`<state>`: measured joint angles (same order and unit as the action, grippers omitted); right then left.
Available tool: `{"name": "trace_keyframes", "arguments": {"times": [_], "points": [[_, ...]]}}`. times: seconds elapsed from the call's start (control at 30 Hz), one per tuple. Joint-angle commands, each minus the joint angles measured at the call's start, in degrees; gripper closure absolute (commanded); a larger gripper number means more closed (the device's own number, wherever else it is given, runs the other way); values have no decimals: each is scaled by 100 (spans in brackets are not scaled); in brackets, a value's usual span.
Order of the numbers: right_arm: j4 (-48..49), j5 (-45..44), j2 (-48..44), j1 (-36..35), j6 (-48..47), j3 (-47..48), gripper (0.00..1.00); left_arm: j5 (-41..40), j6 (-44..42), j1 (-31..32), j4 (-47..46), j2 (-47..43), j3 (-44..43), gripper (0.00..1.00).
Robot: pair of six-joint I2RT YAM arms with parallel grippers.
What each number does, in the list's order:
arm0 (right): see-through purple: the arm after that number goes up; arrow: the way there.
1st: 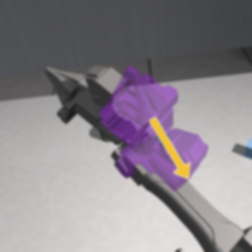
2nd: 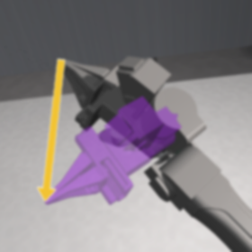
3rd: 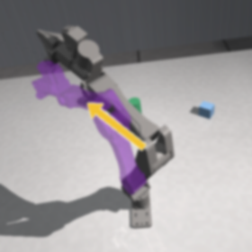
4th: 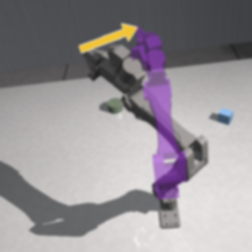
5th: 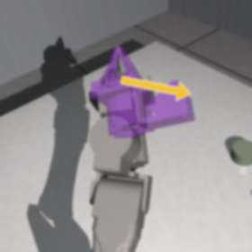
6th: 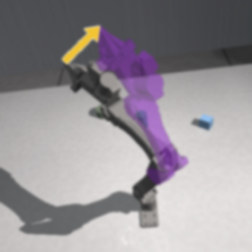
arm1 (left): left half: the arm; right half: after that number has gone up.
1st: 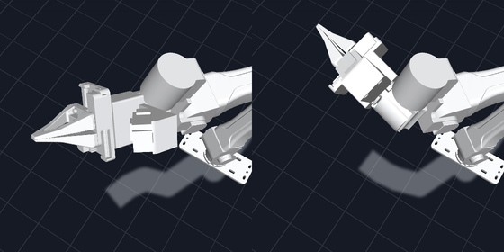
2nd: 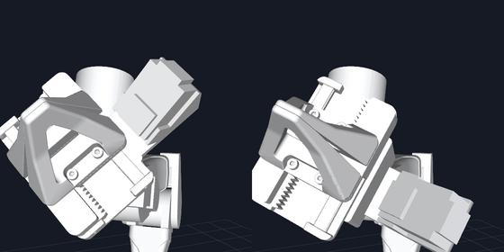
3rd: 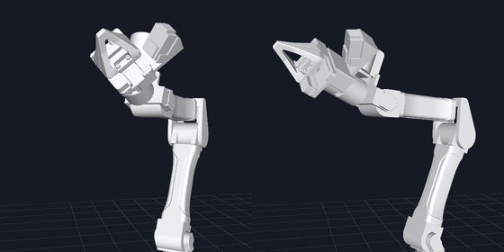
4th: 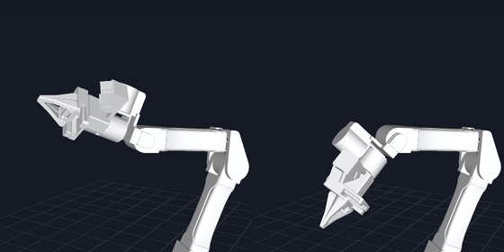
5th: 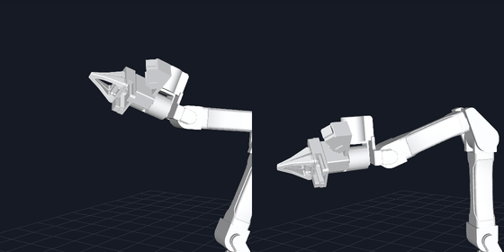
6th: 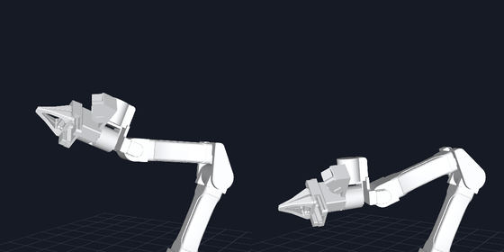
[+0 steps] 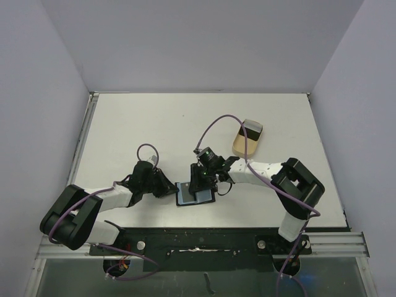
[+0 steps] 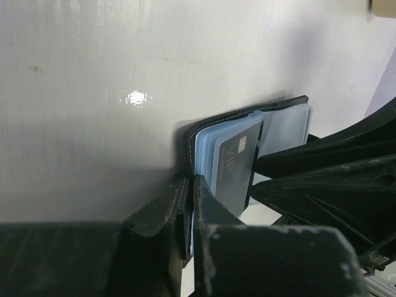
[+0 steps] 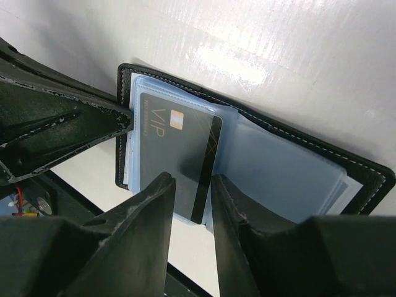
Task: Put the credit cards into the card holder
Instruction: Insert the credit card into the card holder.
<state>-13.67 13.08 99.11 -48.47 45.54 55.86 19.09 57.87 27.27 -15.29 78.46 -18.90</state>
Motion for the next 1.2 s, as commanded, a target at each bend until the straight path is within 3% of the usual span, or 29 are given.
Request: {"name": "trace_keyframes", "arguments": {"times": [0.0,0.13,0.63,1.0,1.17], "points": [[-48,-132,-280,-23,-140,162,69,-60,-195,59,62,50,-44,100],[14,-57,-219,-18,-92,113,74,-82,-193,59,88,4,-57,100],[402,298,-206,105,-98,-18,76,-35,-288,59,222,-29,-189,100],[-1350,-600,-763,1000,-1577,994,65,268,-662,59,591,-127,-483,100],[-1980,-1744,-663,1446,-2393,1618,62,393,-756,59,681,-257,-547,100]]}}
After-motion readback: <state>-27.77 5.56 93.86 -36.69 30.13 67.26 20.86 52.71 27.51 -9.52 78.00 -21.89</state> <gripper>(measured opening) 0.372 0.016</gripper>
